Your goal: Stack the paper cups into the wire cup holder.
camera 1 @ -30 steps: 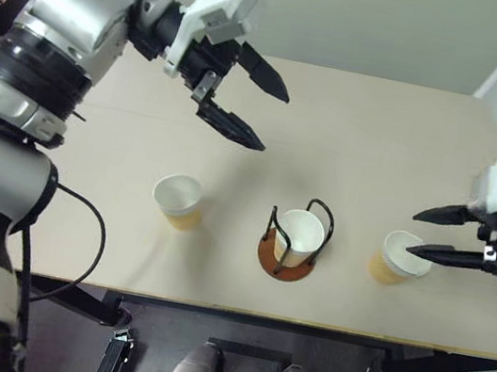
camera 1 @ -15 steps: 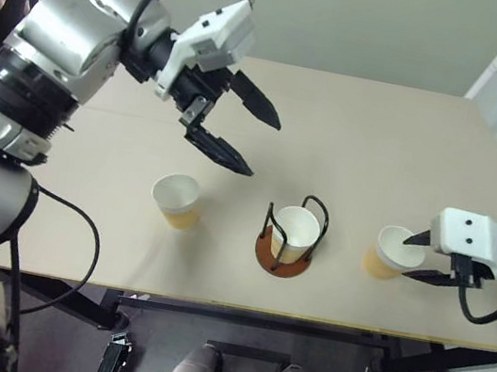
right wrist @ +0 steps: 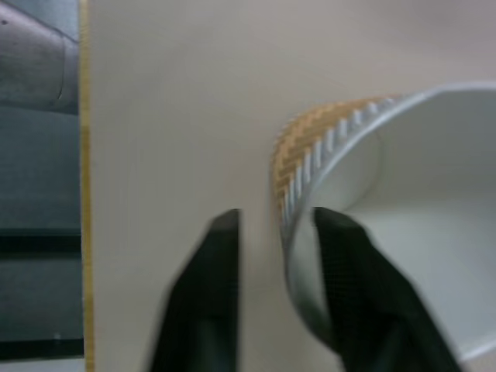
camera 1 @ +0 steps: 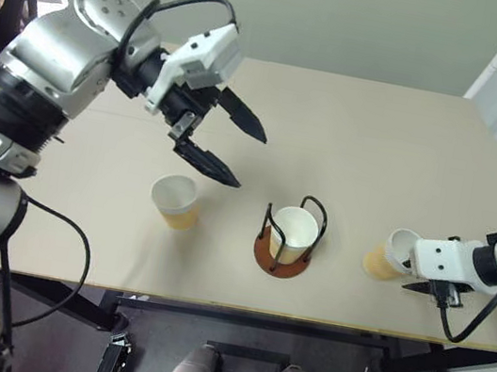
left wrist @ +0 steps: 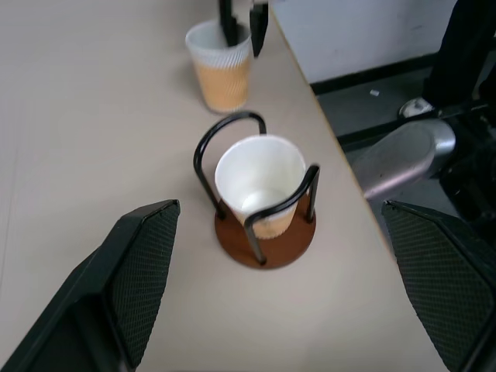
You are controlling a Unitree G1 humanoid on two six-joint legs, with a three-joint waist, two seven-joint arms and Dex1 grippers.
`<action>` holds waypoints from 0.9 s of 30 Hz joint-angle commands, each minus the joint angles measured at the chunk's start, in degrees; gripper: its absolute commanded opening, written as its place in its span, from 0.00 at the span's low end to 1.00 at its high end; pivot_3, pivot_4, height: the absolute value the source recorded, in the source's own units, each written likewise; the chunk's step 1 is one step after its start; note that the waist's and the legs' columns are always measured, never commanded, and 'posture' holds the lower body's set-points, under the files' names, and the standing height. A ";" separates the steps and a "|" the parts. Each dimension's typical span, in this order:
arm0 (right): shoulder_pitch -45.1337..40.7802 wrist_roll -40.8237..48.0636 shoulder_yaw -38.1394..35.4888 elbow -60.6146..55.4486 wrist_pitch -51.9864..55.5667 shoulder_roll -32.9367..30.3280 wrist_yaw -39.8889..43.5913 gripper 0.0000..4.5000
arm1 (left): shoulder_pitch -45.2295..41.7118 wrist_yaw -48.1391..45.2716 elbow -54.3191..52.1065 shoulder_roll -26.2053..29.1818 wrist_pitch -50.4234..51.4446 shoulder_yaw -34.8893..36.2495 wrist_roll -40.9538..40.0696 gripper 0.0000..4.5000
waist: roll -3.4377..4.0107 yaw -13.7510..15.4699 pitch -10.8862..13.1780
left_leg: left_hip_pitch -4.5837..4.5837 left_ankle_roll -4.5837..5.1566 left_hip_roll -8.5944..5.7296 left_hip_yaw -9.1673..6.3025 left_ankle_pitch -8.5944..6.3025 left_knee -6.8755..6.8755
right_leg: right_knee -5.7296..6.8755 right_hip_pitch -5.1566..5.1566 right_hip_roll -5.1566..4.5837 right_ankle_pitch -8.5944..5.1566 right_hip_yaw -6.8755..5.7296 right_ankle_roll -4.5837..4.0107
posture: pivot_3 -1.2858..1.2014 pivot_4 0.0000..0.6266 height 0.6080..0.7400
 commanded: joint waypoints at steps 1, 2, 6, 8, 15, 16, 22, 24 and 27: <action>-0.71 1.08 -2.87 -1.86 0.24 -1.52 1.84 0.02 | -0.37 -1.62 0.20 1.12 -2.01 1.32 1.42 1.00 | 0.00 0.01 0.00 | 0.00 0.00 0.00 -0.01 0.00 0.00 | 0.00 0.01 -0.02 0.00 0.01 0.00 | 0.52 0.24 1.00; -0.98 2.00 -3.70 -2.82 1.30 -2.09 2.59 0.02 | -0.37 -1.62 0.67 1.23 -2.61 1.07 1.94 1.00 | 0.00 0.03 0.00 | 0.00 -0.02 0.00 0.00 -0.01 0.00 | 0.00 0.01 -0.01 -0.02 0.01 -0.02 | 0.52 0.24 1.00; -3.07 4.62 -6.45 -6.63 5.00 -3.73 4.49 0.02 | -0.58 -1.62 3.36 1.34 -5.98 -0.25 4.38 1.00 | 0.00 -0.04 0.00 | 0.00 -0.11 -0.01 -0.01 -0.07 -0.03 | 0.00 -0.01 -0.01 -0.07 0.03 -0.08 | 0.52 0.24 1.00; -7.00 6.24 -7.48 -9.18 8.48 -4.18 5.06 0.02 | -0.74 -1.62 5.36 1.22 -7.75 -0.98 5.30 1.00 | 0.01 -0.13 0.00 | 0.02 -0.16 0.00 -0.02 -0.10 -0.05 | 0.00 -0.02 0.02 -0.08 0.02 -0.10 | 0.52 0.24 1.00; -26.26 8.00 -3.76 -12.96 20.36 0.35 5.46 0.02 | -0.59 -1.62 9.33 0.94 -10.31 -2.75 4.82 1.00 | 0.00 -0.42 0.00 | 0.06 -0.23 0.03 -0.08 -0.13 -0.25 | 0.00 -0.12 0.04 -0.19 0.02 -0.31 | 0.52 0.24 1.00; -29.31 8.23 -3.08 -13.17 22.10 1.42 5.74 0.02 | -0.33 -1.62 9.39 1.06 -10.43 -3.02 4.55 1.00 | 0.00 -0.46 0.00 | 0.06 -0.22 0.01 -0.08 -0.13 -0.29 | 0.00 -0.14 0.04 -0.23 -0.01 -0.38 | 0.52 0.24 1.00; -42.11 12.89 -0.60 -14.54 33.39 7.15 7.57 0.02 | 1.57 -1.62 8.29 0.70 -9.12 -2.29 2.01 1.00 | 0.00 -0.29 0.00 | -0.14 -0.24 0.02 -0.06 -0.12 -0.56 | 0.04 -0.51 -0.01 -0.36 -0.04 -0.49 | 0.52 0.24 1.00; -44.55 13.77 0.32 -14.81 35.51 8.30 7.97 0.02 | 2.03 -1.62 7.39 1.05 -9.02 -2.69 1.30 1.00 | 0.00 -0.28 0.00 | -0.20 -0.26 0.06 -0.08 -0.10 -0.65 | 0.03 -0.59 -0.01 -0.40 -0.09 -0.51 | 0.52 0.24 1.00; -47.27 16.10 1.49 -16.42 38.91 10.38 8.28 0.02 | 2.34 -1.62 7.07 0.81 -8.71 -3.03 0.96 1.00 | 0.00 -0.24 0.00 | -0.29 -0.31 0.09 -0.10 -0.08 -0.71 | 0.05 -0.69 -0.02 -0.50 -0.17 -0.59 | 0.52 0.24 1.00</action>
